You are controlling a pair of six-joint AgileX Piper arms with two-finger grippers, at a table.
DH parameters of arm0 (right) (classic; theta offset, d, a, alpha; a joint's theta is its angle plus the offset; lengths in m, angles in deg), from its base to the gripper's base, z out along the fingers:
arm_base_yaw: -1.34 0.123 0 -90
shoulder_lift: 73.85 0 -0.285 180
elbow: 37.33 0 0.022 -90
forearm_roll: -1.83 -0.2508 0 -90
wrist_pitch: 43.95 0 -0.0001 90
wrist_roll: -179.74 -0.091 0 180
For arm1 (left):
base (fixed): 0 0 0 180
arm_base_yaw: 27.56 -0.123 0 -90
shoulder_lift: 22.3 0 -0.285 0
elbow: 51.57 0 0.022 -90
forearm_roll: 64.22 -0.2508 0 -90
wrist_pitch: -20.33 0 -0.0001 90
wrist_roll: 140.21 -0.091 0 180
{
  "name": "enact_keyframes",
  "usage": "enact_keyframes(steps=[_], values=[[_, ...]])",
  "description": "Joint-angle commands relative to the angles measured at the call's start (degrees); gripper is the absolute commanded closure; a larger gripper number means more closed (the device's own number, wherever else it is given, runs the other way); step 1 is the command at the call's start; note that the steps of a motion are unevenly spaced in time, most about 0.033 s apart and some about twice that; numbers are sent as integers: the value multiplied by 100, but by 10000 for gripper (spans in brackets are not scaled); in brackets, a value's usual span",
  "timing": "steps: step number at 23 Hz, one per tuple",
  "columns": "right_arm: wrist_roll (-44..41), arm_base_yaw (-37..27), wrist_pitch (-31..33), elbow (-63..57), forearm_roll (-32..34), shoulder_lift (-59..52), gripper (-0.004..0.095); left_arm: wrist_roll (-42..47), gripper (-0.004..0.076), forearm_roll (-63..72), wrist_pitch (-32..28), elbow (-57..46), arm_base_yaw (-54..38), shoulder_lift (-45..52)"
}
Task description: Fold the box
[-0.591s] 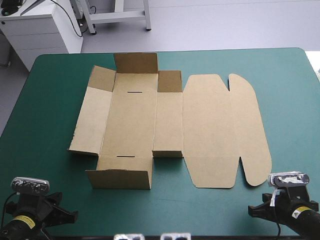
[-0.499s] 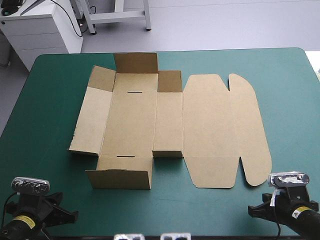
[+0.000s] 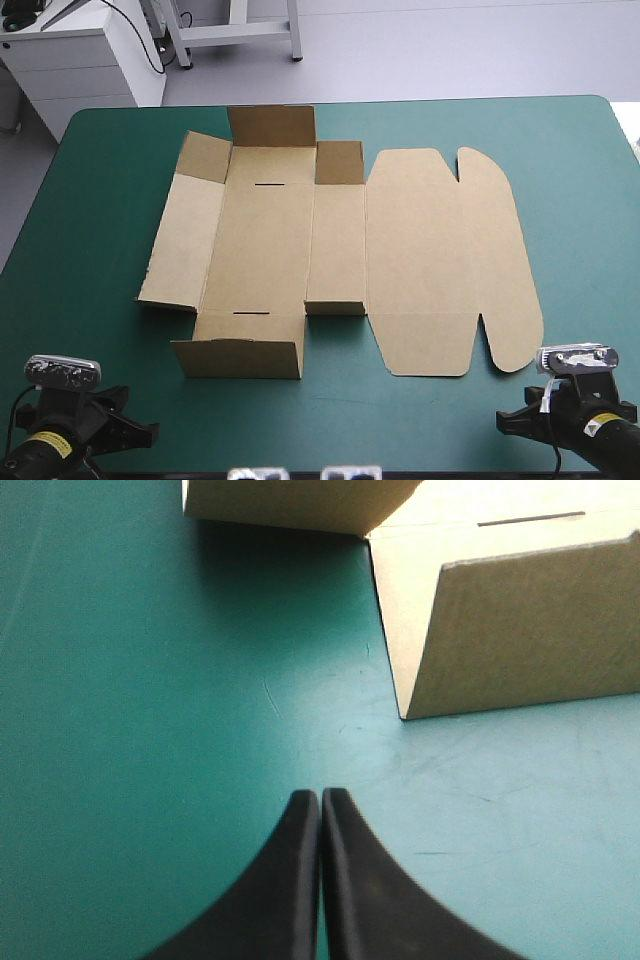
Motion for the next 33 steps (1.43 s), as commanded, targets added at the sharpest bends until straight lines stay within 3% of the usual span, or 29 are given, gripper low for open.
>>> enact_keyframes(steps=[1, 6, 12, 18, 23, 29, 33], values=[[39, -36, -238, 137, -90, 33, 928, 51, 732, 59, -266, 272, 1, -55], [39, -36, -246, 137, -78, 33, 928, 28, 732, 252, 248, 1385, 1, -459], [39, -36, -251, 137, -78, 33, 928, 28, 732, 290, 276, 3588, 1, -2502], [39, -36, -251, 137, -78, 33, 928, -313, 732, 279, -293, 4755, -1, -4668], [39, -36, -251, 137, -78, 33, 928, -420, 732, 326, -481, 5168, -72, -5657], [39, -36, -251, 137, -78, 33, 928, -1249, 732, 1830, -438, 5663, -1227, -6479], [39, -36, -251, 137, -78, 33, 928, -2228, 732, 2987, 6, 5817, -2265, -6947]])
